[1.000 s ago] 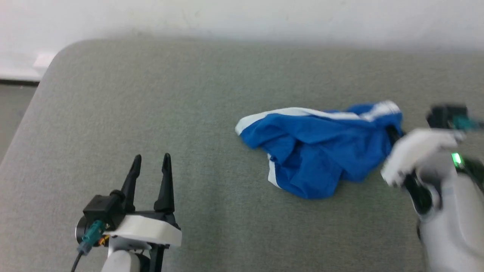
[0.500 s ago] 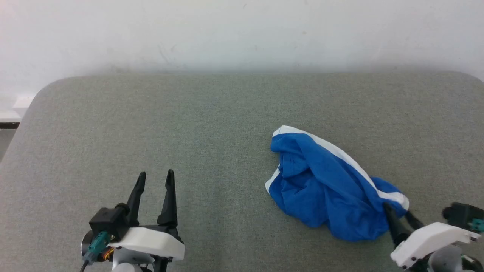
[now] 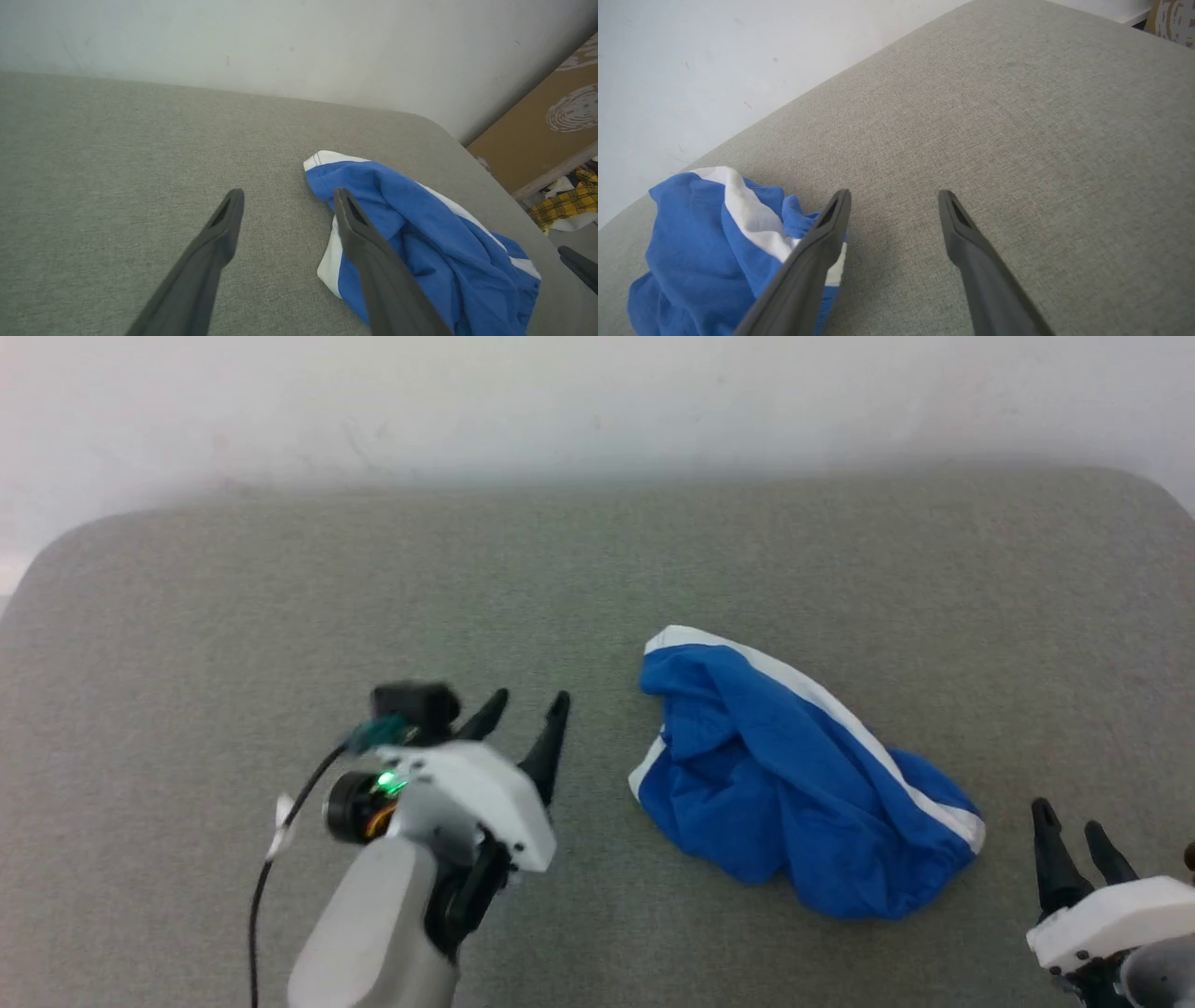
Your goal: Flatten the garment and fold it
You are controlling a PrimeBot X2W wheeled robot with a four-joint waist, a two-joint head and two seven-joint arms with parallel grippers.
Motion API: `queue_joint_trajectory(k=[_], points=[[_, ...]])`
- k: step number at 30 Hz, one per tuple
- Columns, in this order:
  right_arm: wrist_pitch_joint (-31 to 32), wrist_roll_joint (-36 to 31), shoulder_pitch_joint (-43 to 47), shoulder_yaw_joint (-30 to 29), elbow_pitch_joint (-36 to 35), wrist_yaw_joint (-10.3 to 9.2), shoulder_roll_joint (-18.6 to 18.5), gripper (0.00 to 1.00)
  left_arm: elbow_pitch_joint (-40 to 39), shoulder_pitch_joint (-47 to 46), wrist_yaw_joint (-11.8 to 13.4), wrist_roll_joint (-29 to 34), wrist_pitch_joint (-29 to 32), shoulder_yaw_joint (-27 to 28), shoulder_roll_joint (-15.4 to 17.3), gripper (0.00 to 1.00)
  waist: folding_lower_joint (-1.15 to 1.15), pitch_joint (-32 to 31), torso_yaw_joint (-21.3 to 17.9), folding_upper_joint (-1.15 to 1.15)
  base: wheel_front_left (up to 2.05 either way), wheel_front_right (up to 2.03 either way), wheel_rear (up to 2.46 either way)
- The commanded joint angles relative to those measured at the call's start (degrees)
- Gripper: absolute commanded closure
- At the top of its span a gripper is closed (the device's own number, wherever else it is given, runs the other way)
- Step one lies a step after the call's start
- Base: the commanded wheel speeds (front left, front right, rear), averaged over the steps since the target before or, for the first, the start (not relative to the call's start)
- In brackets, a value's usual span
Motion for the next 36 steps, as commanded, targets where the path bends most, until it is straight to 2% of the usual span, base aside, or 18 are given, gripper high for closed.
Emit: queue_joint_trajectory(k=[1, 4, 7, 11, 16, 17, 18, 19, 22, 29, 36], points=[[-0.14, -0.01, -1.12, 0.59, -0.06, -0.05, 0.11, 0.0, 1.77, -2.38, 0.69, -1.04, 4.06, -1.51, -0.03, 0.0, -0.01, 1.85, -2.44, 0.0, 0.0, 0.0, 0.0], [-0.41, 0.63, -1.47, 1.64, 0.54, -0.05, 0.11, 0.0, 5.33, -6.73, 0.1, -0.85, 13.09, -6.02, 0.0, 0.0, -0.01, 3.21, -4.44, 0.0, 0.0, 0.0, 0.0], [-1.09, 0.11, -1.87, 3.23, 0.58, -0.05, 0.11, 0.0, 8.87, -9.68, -0.63, 0.79, 18.78, -9.11, 0.63, 0.0, -0.01, 4.54, -6.69, 0.0, 0.0, 0.0, 0.0], [-1.9, -0.27, -1.85, 3.89, 0.78, -0.05, 0.11, 0.0, 12.69, -11.29, -1.43, 1.54, 21.95, -11.21, 1.19, 0.0, -0.01, 5.52, -8.8, 0.0, 0.0, 0.0, 0.0], [-2.68, 0.24, -1.55, 4.56, 1.28, -0.05, 0.11, 0.0, 16.56, -11.11, -2.13, 1.32, 21.83, -12.63, 1.19, 0.0, -0.01, 5.93, -9.9, 0.0, 0.0, 0.0, 0.0], [-2.85, 0.48, -1.54, 4.61, 1.3, -0.05, 0.11, 0.0, 17.14, -10.99, -2.26, 0.92, 21.48, -12.61, 1.12, 0.09, -0.01, 5.92, -9.9, 0.0, 0.0, 0.0, 0.0], [-2.99, 0.62, -1.5, 4.55, 1.29, -0.05, 0.11, 0.0, 17.46, -10.98, -2.39, 0.41, 20.83, -12.52, 1.03, 0.64, -0.01, 5.98, -9.71, 0.0, 0.0, 0.0, 0.0], [-3.1, 0.63, -1.5, 4.53, 1.24, -0.05, 0.11, 0.0, 17.56, -11.05, -2.52, -0.03, 19.79, -12.42, 0.93, 1.0, -0.01, 5.98, -9.42, 0.0, 0.0, 0.0, 0.0], [-3.19, 0.48, -1.72, 4.8, 1.11, -0.05, 0.11, 0.0, 17.45, -11.52, -2.8, -2.37, 16.63, -11.08, 0.64, 1.0, -0.01, 5.66, -8.39, 0.0, 0.0, 0.0, 0.0], [-2.61, -0.05, -2.04, 5.13, 1.4, -0.05, 0.11, 0.0, 14.46, -12.56, -1.98, -9.32, 8.05, -3.58, 0.49, 1.0, -0.01, 2.91, -4.19, 0.0, 0.0, 0.0, 0.0], [-1.38, -0.78, -1.56, 4.89, 1.05, -0.05, 0.11, 0.0, 6.73, -8.05, 1.5, -12.61, 3.32, 3.24, 3.41, 1.0, -0.01, 0.1, 1.99, 0.0, 0.0, 0.0, 0.0]])
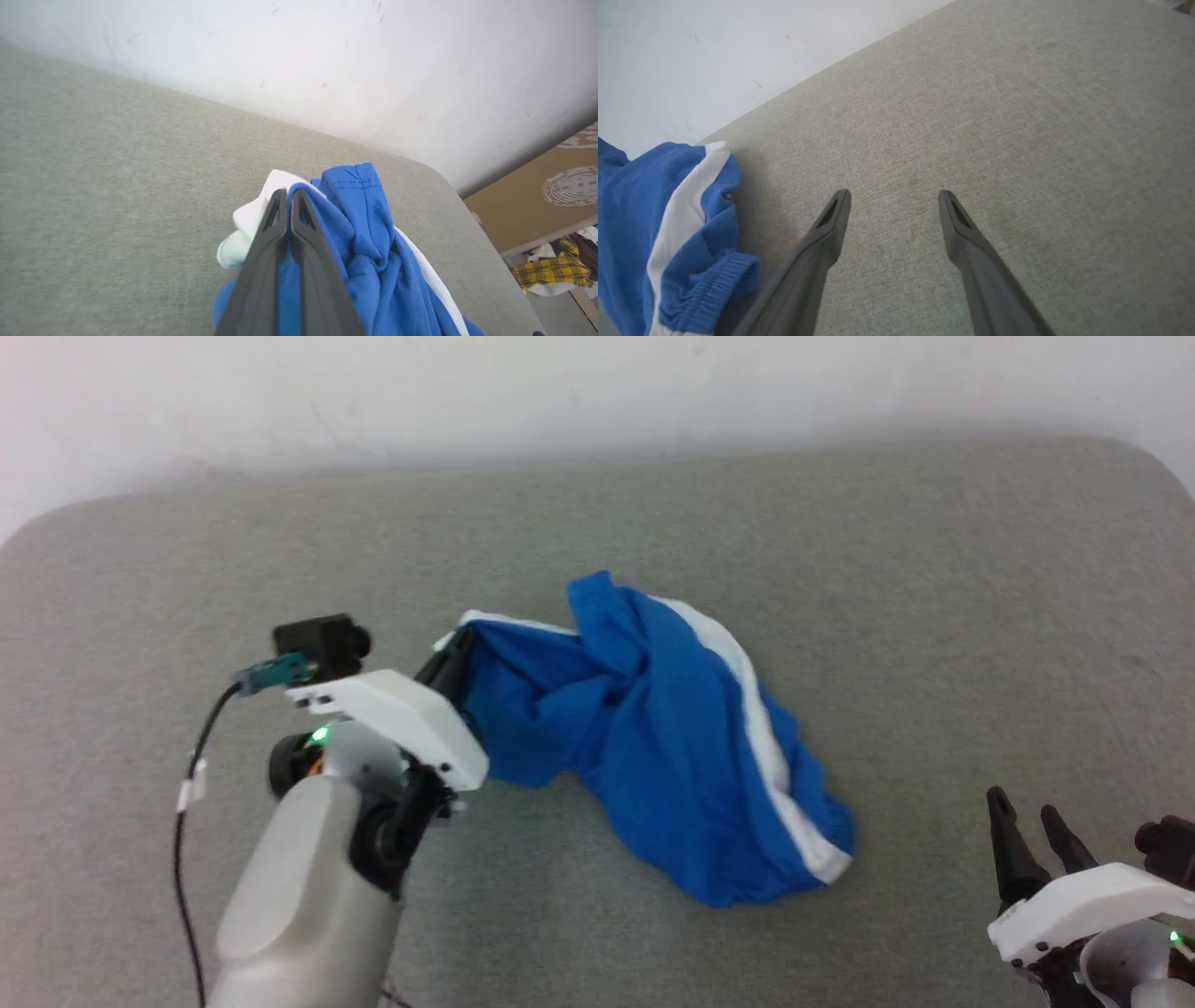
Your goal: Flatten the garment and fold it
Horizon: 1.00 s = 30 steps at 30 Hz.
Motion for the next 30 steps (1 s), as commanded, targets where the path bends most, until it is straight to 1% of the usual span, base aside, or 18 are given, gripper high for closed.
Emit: queue_joint_trajectory(k=[1, 4, 5, 8, 10, 12, 15, 16, 17, 18, 20, 23, 25, 27, 30], points=[[0.15, -0.25, 0.0, 0.12, -0.24, -0.05, 0.08, 0.0, -2.1, 2.97, 1.43, -0.46, -0.59, 1.36, 1.33, 1.0, 0.0, -2.68, 4.94, 0.0, 0.0, 0.0, 0.0], [0.37, -0.02, 0.07, 0.81, -0.18, -0.05, 0.08, 0.0, -5.93, 8.01, 4.59, -0.48, -0.45, 3.48, 3.24, 1.0, 0.0, -3.29, 7.38, 0.0, 0.0, 0.0, 0.0], [0.37, -0.02, 0.07, 0.81, -0.18, -0.05, 0.08, 0.0, -5.93, 8.01, 4.59, -0.48, -0.45, 3.48, 3.24, 1.0, 0.0, -3.29, 7.38, 0.0, 0.0, 0.0, 0.0], [0.31, 0.35, 0.05, 1.58, 0.06, -0.05, 0.08, 0.0, -9.18, 14.43, 7.96, -0.84, 0.41, 5.48, 4.49, 1.0, 0.0, -3.8, 9.38, 0.0, 0.0, 0.0, 0.0], [0.09, 0.6, 0.07, 2.03, 0.38, -0.05, 0.08, 0.0, -10.46, 19.11, 10.07, -0.25, 1.55, 5.75, 5.38, 1.0, 0.0, -4.18, 10.34, 0.0, 0.0, 0.0, 0.0], [-0.3, 0.8, 0.13, 1.95, 0.76, -0.05, 0.08, 0.0, -11.23, 23.41, 11.29, -0.47, 3.15, 5.41, 5.23, 1.0, 0.0, -4.38, 11.27, 0.0, 0.0, 0.0, 0.0], [-0.51, 0.72, 0.22, 2.03, 1.28, -0.05, 0.08, 0.0, -12.45, 27.42, 12.02, -2.18, 5.1, 4.91, 3.52, 1.0, 0.0, -4.71, 12.34, 0.0, 0.0, 0.0, 0.0], [-0.48, 0.68, 0.2, 2.15, 1.41, -0.05, 0.08, 0.0, -12.92, 28.13, 11.9, -2.73, 5.42, 4.75, 3.02, 0.86, 0.0, -4.76, 12.46, 0.0, 0.0, 0.0, 0.0], [-0.45, 0.63, 0.16, 2.22, 1.51, -0.05, 0.08, 0.0, -13.43, 28.58, 11.64, -3.66, 5.63, 4.81, 2.35, 0.25, 0.0, -4.79, 12.56, 0.0, 0.0, 0.0, 0.0], [-0.43, 0.59, 0.1, 2.29, 1.6, -0.05, 0.08, 0.0, -13.88, 28.84, 11.3, -4.61, 5.93, 4.85, 1.79, 0.0, 0.0, -4.86, 12.61, 0.0, 0.0, 0.0, 0.0], [-0.32, 0.53, 0.0, 2.53, 1.75, -0.05, 0.08, 0.0, -14.98, 28.84, 10.74, -5.79, 5.55, 5.3, 1.28, 0.0, 0.0, -5.1, 12.46, 0.0, 0.0, 0.0, 0.0], [0.55, -1.95, -0.06, 3.09, 1.21, -0.05, 0.08, 0.0, -17.91, 27.47, 9.35, -5.18, 0.75, 6.99, 1.95, 0.0, 0.0, -5.43, 11.89, 0.0, 0.0, 0.0, 0.0], [1.74, -2.61, -0.28, 3.51, 0.21, -0.05, 0.08, 0.0, -19.77, 26.22, 7.95, -3.0, -4.06, 7.67, 3.27, 0.0, 0.0, -5.6, 11.42, 0.0, 0.0, 0.0, 0.0], [3.75, -3.26, -0.58, 4.9, -1.25, -0.05, 0.08, 0.0, -21.23, 24.94, 6.38, 0.55, -10.3, 7.81, 4.93, 0.0, 0.0, -5.73, 10.95, 0.0, 0.0, 0.0, 0.0], [9.43, -3.52, -1.18, 9.1, -3.51, -0.05, 0.08, 0.0, -22.42, 23.8, 3.61, 7.13, -20.29, 6.69, 7.26, 0.0, 0.0, -5.74, 10.22, 0.0, 0.0, 0.0, 0.0]])
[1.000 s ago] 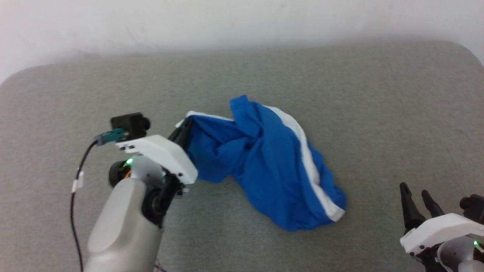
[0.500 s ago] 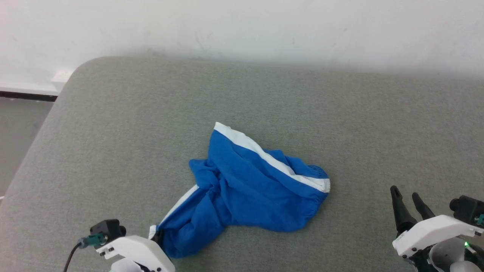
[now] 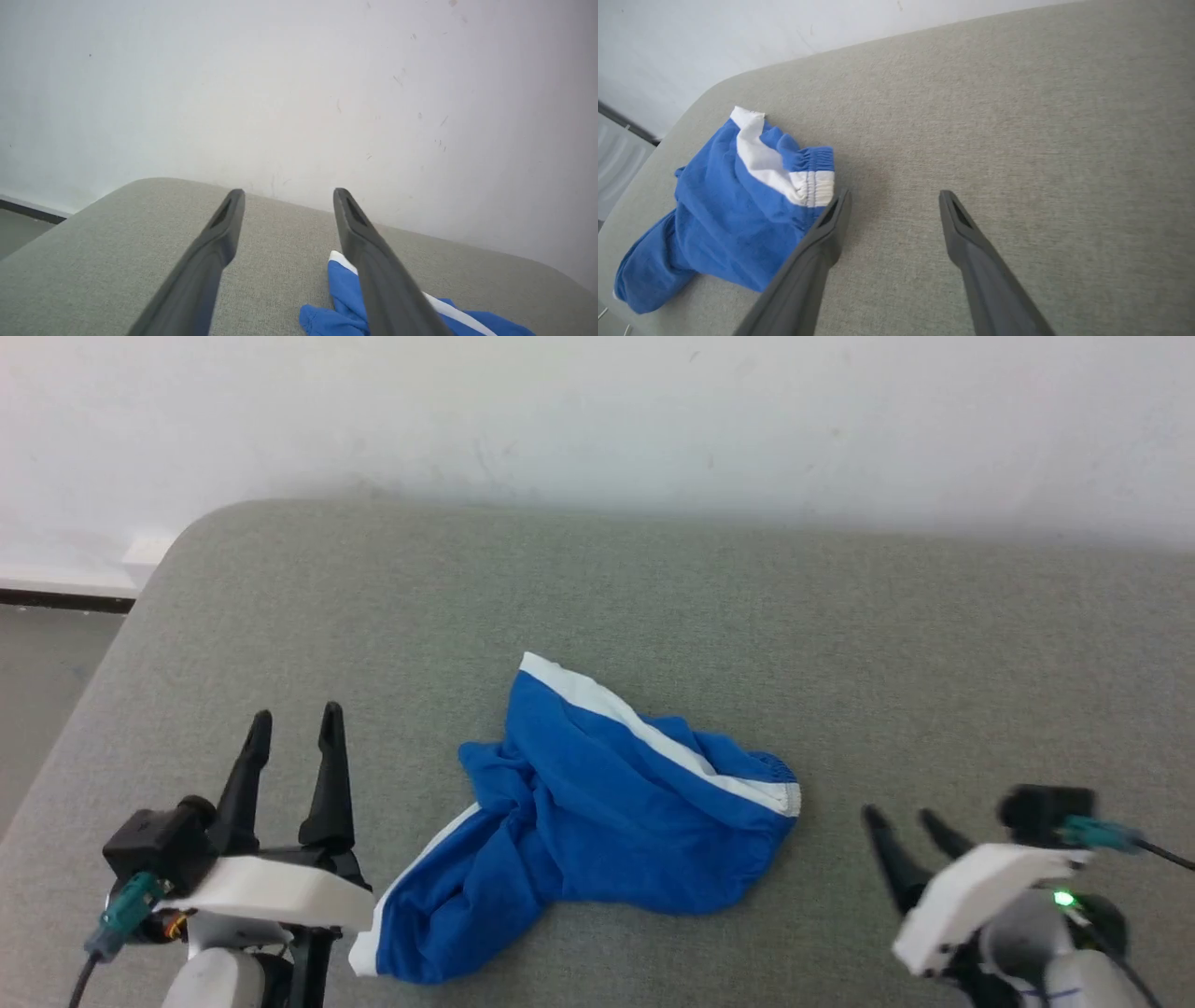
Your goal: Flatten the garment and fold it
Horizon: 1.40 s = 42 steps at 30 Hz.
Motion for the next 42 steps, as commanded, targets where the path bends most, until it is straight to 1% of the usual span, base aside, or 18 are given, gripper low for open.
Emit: queue_joint_trajectory(k=[1, 4, 7, 10, 14, 19, 20, 21, 22, 23, 28, 31, 34, 38, 40, 42], points=[[2.31, -0.27, -1.29, 2.09, -1.04, -0.04, 0.18, 0.0, -0.15, -0.52, -0.67, 2.35, -1.34, -0.56, 0.47, 0.0, 0.01, 0.05, -0.58, 0.0, 0.0, 0.0, 0.0], [8.43, -1.05, -3.26, 6.25, -2.97, -0.04, 0.18, 0.0, -1.5, -0.66, -1.73, 7.53, -2.68, -0.58, 0.25, 0.0, 0.01, 0.8, -1.18, 0.0, 0.0, 0.0, 0.0], [14.28, -1.77, -5.87, 8.59, -3.0, -0.04, 0.18, 0.0, -5.35, -0.18, -2.4, 11.74, -2.75, 1.02, -2.14, 0.0, 0.01, 1.81, -1.25, 0.0, 0.0, 0.0, 0.0], [18.72, -3.04, -8.46, 9.93, -1.77, -0.04, 0.18, 0.0, -6.51, 0.68, -3.9, 13.63, -2.77, 2.53, -4.52, 0.0, 0.01, 2.91, -0.78, 0.0, 0.0, 0.0, 0.0], [21.12, -4.84, -11.04, 11.55, 0.2, -0.04, 0.18, 0.0, -6.4, 0.7, -5.7, 15.07, -2.77, 4.16, -6.4, 0.0, 0.01, 4.19, -0.02, 0.0, 0.0, 0.0, 0.0], [21.01, -5.2, -12.59, 13.63, 2.02, -0.04, 0.18, 0.0, -5.41, 0.58, -6.96, 16.13, -2.78, 5.88, -7.68, 0.0, 0.01, 4.87, 0.3, 0.0, 0.0, 0.0, 0.0], [20.82, -5.16, -12.73, 13.75, 2.33, -0.04, 0.18, 0.12, -5.17, 0.56, -7.17, 16.24, -2.78, 6.11, -7.85, 0.0, 0.01, 4.93, 0.33, 0.0, 0.0, 0.0, 0.0], [20.59, -5.09, -12.87, 13.87, 2.55, -0.04, 0.18, 0.56, -4.98, 0.5, -7.34, 16.38, -2.78, 6.36, -8.01, 0.0, 0.01, 5.03, 0.37, 0.0, 0.0, 0.0, 0.0], [20.34, -5.04, -13.0, 13.96, 2.72, -0.04, 0.18, 0.74, -4.74, 0.43, -7.47, 16.45, -2.78, 6.63, -8.18, 0.0, 0.01, 5.11, 0.4, 0.0, 0.0, 0.0, 0.0], [20.01, -5.02, -13.12, 14.07, 2.84, -0.04, 0.18, 1.0, -4.46, 0.35, -7.6, 16.46, -2.78, 6.85, -8.35, 0.0, 0.01, 5.15, 0.39, 0.0, 0.0, 0.0, 0.0], [18.3, -4.78, -13.59, 13.87, 2.35, -0.04, 0.18, 1.0, -3.57, -0.06, -8.13, 16.55, -2.78, 7.23, -9.01, 0.0, 0.01, 5.12, -0.15, 0.0, 0.0, 0.0, 0.0], [16.94, -4.5, -13.19, 11.94, 0.75, -0.04, 0.18, 1.0, -3.19, -0.16, -8.32, 16.42, -2.78, 7.01, -9.31, 0.0, 0.01, 4.87, -0.54, 0.0, 0.0, 0.0, 0.0], [16.5, -5.23, -11.84, 7.83, -1.49, -0.04, 0.18, 1.0, -2.81, -0.2, -8.45, 16.25, -2.78, 6.69, -9.51, 0.0, 0.01, 4.55, -1.13, 0.0, 0.0, 0.0, 0.0], [17.26, -7.35, -8.92, -0.18, -4.32, -0.04, 0.18, 1.0, -2.2, -0.21, -8.57, 15.97, -2.78, 6.35, -9.66, 0.0, 0.01, 4.39, -2.02, 0.0, 0.0, 0.0, 0.0], [17.76, -7.78, -7.35, -3.69, -5.14, -0.04, 0.18, 1.0, -1.37, -0.27, -8.61, 15.69, -2.78, 5.95, -9.71, 0.0, 0.01, 4.43, -2.42, 0.0, 0.0, 0.0, 0.0], [18.25, -7.34, -5.96, -6.02, -5.3, -0.04, 0.18, 1.0, -0.23, -0.27, -8.64, 15.34, -2.78, 5.69, -9.75, 0.0, 0.01, 4.51, -3.07, 0.0, 0.0, 0.0, 0.0]])
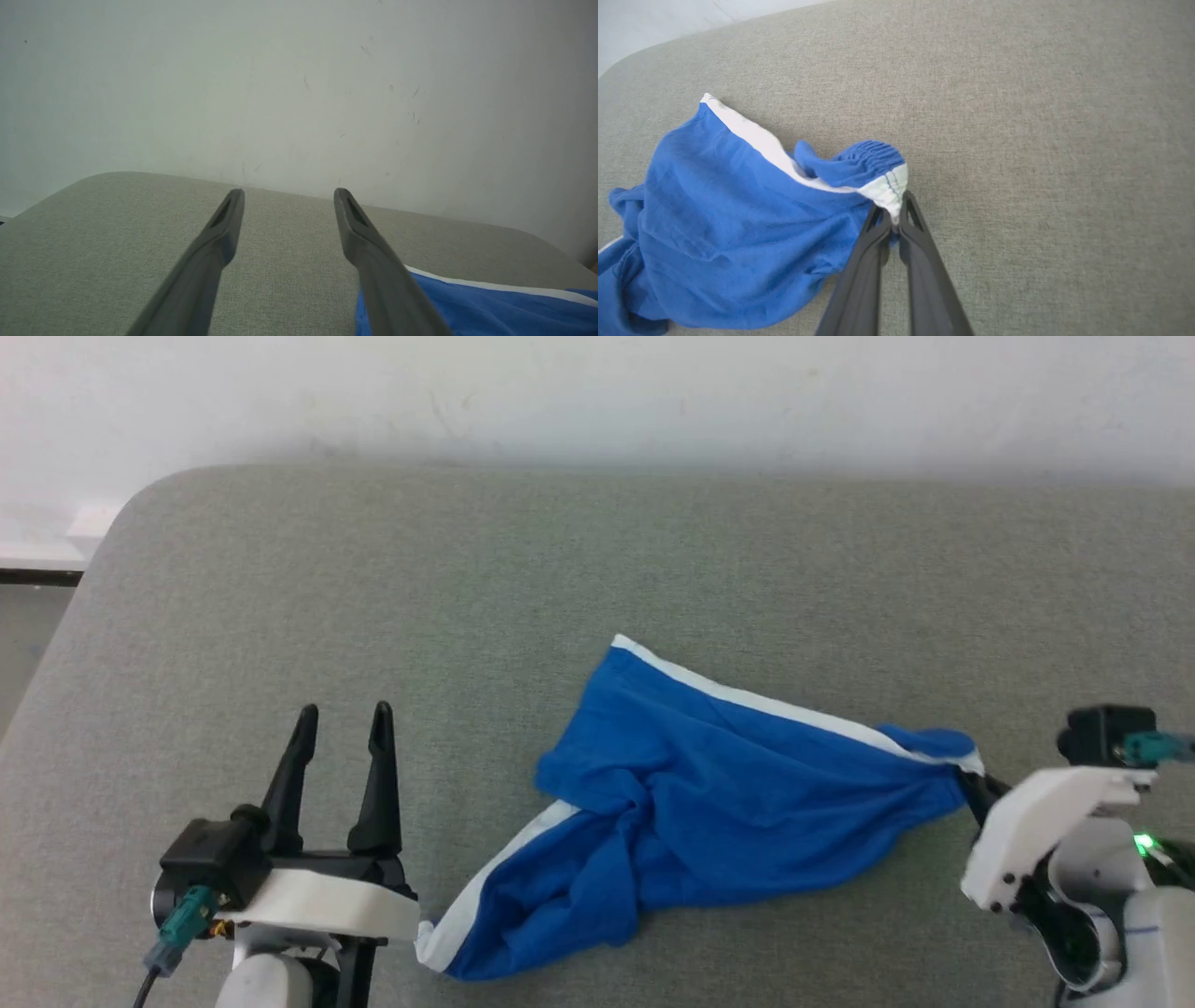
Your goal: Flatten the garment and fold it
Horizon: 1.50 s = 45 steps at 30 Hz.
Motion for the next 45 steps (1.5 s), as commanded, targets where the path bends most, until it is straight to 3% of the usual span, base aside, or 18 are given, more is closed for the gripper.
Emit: queue_joint_trajectory(k=[1, 5, 6, 7, 13, 18, 24, 25, 30, 33, 35, 39, 45], points=[[0.39, 0.13, 1.21, -1.06, -0.07, -0.05, 0.02, 1.0, 1.42, -0.56, -0.36, -0.49, -0.27, -0.32, -0.26, 0.0, 0.0, 0.12, -0.83, -0.01, 0.0, 0.0, 0.0], [0.08, 1.86, 2.57, -2.47, 1.38, -0.05, 0.02, 1.0, 6.7, -2.63, -0.28, -2.1, 0.32, -1.29, -0.32, 0.0, 0.0, 0.33, -2.12, -0.01, 0.0, 0.0, 0.0], [-0.42, 2.56, 2.56, -2.66, 1.94, -0.05, 0.02, 0.82, 7.75, -3.69, -0.23, -2.48, 0.9, -1.58, -0.33, 0.0, 0.0, 0.38, -2.51, -0.01, 0.0, 0.0, 0.0], [-0.88, 3.07, 2.53, -2.56, 2.53, -0.05, 0.02, 0.0, 8.61, -4.84, -0.21, -2.76, 1.45, -1.99, -0.34, 0.0, 0.0, 0.4, -2.87, -0.01, 0.0, 0.0, 0.0], [-8.43, 6.69, 1.96, -2.21, 3.53, -0.05, 0.02, 0.0, 12.66, -11.58, -0.3, -3.62, 4.81, -5.45, -0.36, 0.0, 0.0, 0.39, -5.45, -0.01, 0.0, 0.0, 0.0], [-14.81, 9.44, 3.86, -3.75, 3.75, -0.05, 0.02, 0.0, 16.5, -18.2, -0.37, -5.08, 11.78, -8.67, -0.36, 0.0, 0.0, 0.98, -7.4, -0.01, 0.0, 0.0, 0.0], [-16.97, 10.36, 6.31, -4.52, 3.25, -0.05, 0.02, 0.0, 26.96, -24.75, 0.91, -4.84, 32.13, -12.28, 0.89, 0.0, 0.0, 1.95, -10.84, -0.01, 0.0, 0.0, 0.0], [-16.97, 10.36, 6.31, -4.52, 3.25, -0.05, 0.02, 0.0, 26.96, -24.75, 0.91, -4.84, 32.13, -12.28, 0.89, 0.0, 0.0, 1.95, -10.84, -0.01, 0.0, 0.0, 0.0], [-17.1, 9.43, 7.23, -5.0, 1.92, -0.05, 0.02, 0.0, 33.19, -25.85, 4.75, -2.27, 45.51, -14.36, 3.37, 0.0, 0.0, 2.67, -13.01, -0.01, 0.0, 0.0, 0.0], [-17.25, 9.92, 7.84, -5.26, 1.16, -0.05, 0.02, 0.0, 34.69, -25.04, 4.67, -2.79, 48.49, -14.81, 3.39, 0.0, 0.0, 3.04, -13.41, -0.01, 0.0, 0.0, 0.0], [-17.27, 10.12, 8.37, -5.66, 0.85, -0.05, 0.02, 0.0, 34.87, -24.24, 3.39, -5.21, 49.7, -14.5, 2.42, 1.0, 0.0, 3.19, -13.12, -0.01, 0.0, 0.0, 0.0], [-17.22, 10.07, 8.72, -5.88, 0.76, -0.05, 0.02, 0.0, 33.1, -23.33, 2.49, -9.7, 47.46, -12.91, 0.93, 1.0, 0.0, 3.09, -11.8, -0.01, 0.0, 0.0, 0.0], [-17.0, 10.12, 8.35, -4.24, 0.66, -0.05, 0.02, 0.0, 27.95, -22.05, 4.58, -16.01, 39.75, -5.9, 0.53, 1.0, 0.0, 1.48, -9.8, -0.01, 0.0, 0.0, 0.0]])
